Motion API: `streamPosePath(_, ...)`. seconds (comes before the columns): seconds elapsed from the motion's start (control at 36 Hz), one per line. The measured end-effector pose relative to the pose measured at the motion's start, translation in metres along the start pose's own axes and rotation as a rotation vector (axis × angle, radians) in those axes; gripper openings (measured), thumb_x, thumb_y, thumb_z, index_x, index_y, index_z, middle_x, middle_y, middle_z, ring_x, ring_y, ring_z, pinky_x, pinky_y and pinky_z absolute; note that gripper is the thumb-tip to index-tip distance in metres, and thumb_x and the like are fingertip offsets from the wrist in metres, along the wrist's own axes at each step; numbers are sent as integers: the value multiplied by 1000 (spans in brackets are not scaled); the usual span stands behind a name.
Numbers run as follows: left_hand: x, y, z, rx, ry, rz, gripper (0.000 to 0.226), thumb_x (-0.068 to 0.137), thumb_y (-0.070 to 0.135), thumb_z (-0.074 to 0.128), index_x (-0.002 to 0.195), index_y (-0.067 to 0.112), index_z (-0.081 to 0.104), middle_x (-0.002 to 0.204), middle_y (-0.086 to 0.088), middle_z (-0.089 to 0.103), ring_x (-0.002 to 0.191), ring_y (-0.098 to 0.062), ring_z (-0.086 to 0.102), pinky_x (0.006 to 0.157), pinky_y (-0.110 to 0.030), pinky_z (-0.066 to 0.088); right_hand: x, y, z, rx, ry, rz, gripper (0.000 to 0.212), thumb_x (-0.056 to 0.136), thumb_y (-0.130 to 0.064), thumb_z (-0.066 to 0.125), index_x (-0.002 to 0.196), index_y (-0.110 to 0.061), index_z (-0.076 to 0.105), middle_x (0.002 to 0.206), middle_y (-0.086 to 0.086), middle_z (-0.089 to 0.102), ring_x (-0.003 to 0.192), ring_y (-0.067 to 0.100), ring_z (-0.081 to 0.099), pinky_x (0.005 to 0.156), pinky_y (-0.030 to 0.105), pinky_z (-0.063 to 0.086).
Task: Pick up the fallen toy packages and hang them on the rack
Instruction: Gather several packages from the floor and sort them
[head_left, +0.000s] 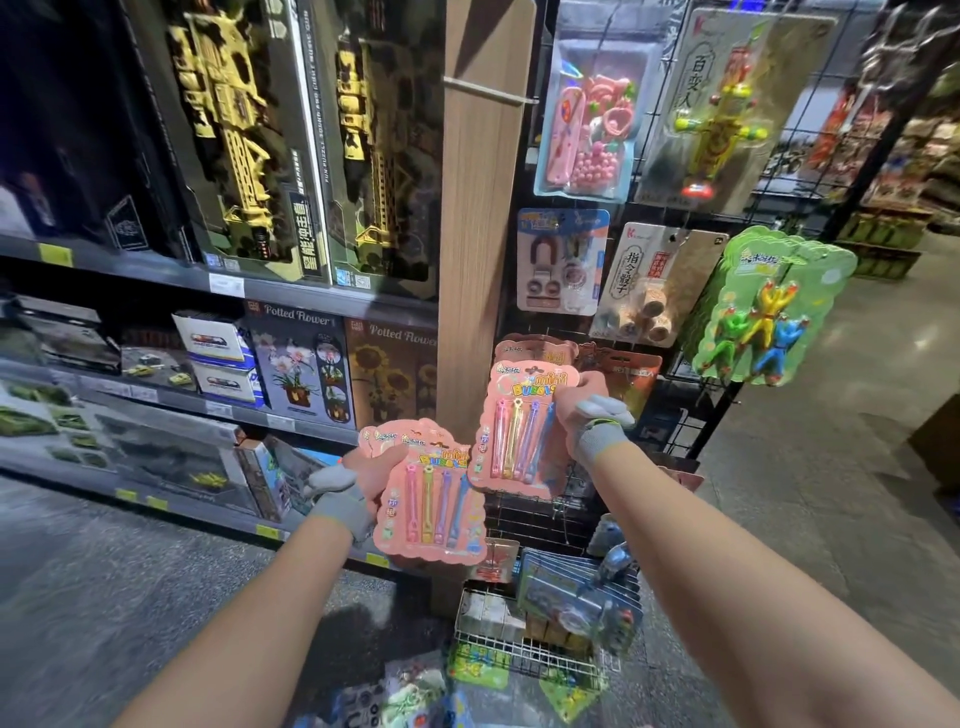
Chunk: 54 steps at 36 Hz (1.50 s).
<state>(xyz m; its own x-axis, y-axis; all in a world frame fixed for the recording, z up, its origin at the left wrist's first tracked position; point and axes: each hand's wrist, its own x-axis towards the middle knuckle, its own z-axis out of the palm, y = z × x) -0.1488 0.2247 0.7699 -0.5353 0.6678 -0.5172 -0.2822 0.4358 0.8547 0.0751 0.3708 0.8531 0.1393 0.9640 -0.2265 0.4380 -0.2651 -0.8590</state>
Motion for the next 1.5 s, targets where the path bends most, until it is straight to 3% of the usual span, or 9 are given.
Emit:
streamPosePath(0.11,-19,7,0,18,41,34,47,91,27,69,126,2,51,101,-16,68,83,-28,66,60,-38,54,53,22,19,-25,-15,-9,13,71,-25,50,83,-27,45,85,3,65,83,23,65,84,45,55)
streamPosePath(0.22,-13,10,-5,-21,65,31,60,86,30,74,135,6,49,117,-21,65,102,-36,66,82,-49,56,46,16,17,-46,-40,-16,22,76,-23,52,97,-23,50,89,4,65,86,25,66,85,46,56)
streamPosePath(0.36,56,-16,-23,18,49,35,103,40,57,81,132,19,53,104,-12,72,87,-34,72,74,-57,58,5,-10,-6,-251,-55,-38,26,97,-16,46,122,-10,50,112,8,60,101,25,60,79,28,45)
streamPosePath(0.61,-10,16,-3,16,49,109,45,87,24,73,127,6,59,109,-17,70,93,-32,70,71,-39,58,29,-19,-3,-425,-101,-107,25,99,-20,46,120,-7,55,119,6,58,113,25,58,81,23,39)
streamPosePath(0.69,-12,18,-4,26,27,115,45,88,26,72,129,10,59,112,-16,70,96,-33,69,81,-49,58,41,-18,2,-445,-141,-135,10,97,-15,49,88,-14,52,96,4,51,88,20,57,63,19,36)
streamPosePath(0.83,-20,26,-2,29,36,159,35,92,19,68,124,10,59,116,-12,67,97,-31,66,71,-36,55,45,-24,3,-571,-92,-89,30,100,-20,50,126,-7,57,128,7,60,119,22,57,60,21,34)
streamPosePath(1.19,-25,29,1,41,48,184,42,92,18,67,131,4,57,122,-18,65,99,-31,65,71,-33,52,41,-21,1,-572,-187,-86,36,97,-21,53,130,-9,59,115,2,66,96,16,61,70,23,39)
streamPosePath(1.36,-35,30,2,85,58,178,43,92,25,68,129,7,58,118,-16,68,95,-29,67,65,-30,51,37,-11,-6,-499,-217,-81,16,100,-23,45,93,-16,57,91,2,55,78,5,50,46,20,20)
streamPosePath(1.5,-45,29,4,86,80,162,42,92,24,68,128,6,58,110,-16,68,79,-23,64,55,-27,48,32,-5,-5,-243,-244,-59,46,98,-25,52,136,0,48,137,19,51,95,20,43,69,27,40)
